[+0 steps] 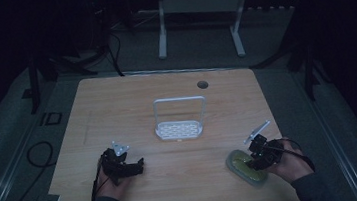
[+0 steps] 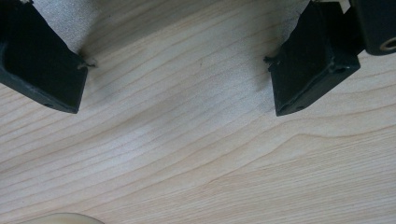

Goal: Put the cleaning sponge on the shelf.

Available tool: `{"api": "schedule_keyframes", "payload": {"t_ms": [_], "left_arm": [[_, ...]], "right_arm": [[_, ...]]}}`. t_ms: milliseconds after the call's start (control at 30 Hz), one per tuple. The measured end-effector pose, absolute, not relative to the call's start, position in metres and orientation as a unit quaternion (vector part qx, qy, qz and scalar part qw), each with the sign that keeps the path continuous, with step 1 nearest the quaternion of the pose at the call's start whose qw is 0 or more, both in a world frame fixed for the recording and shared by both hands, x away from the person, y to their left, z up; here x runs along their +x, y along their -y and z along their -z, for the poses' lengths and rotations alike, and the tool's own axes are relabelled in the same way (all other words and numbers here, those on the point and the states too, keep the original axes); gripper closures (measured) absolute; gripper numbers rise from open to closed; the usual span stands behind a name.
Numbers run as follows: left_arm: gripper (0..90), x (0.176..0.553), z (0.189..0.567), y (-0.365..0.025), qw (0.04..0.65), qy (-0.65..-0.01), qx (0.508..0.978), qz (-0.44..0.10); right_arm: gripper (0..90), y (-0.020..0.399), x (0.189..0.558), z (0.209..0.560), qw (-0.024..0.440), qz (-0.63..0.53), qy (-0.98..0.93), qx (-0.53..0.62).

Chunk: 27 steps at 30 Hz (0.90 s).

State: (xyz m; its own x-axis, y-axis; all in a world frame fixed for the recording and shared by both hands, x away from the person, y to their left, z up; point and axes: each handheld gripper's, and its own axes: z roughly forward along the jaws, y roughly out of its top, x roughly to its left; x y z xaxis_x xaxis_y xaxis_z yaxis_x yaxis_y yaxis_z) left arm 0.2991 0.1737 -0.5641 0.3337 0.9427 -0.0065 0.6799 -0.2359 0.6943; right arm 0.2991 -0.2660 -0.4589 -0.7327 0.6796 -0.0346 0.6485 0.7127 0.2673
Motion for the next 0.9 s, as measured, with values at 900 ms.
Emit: {"api": "schedule_keyframes", "payload": {"t_ms": [900], "left_arm": [[3.8,0.299,0.564,-0.174,0.307,-0.536,0.757,-0.214]], "right_arm": [[63.5,0.254,0.316,0.462,0.035,-0.054,-0.939,0.338]]}}
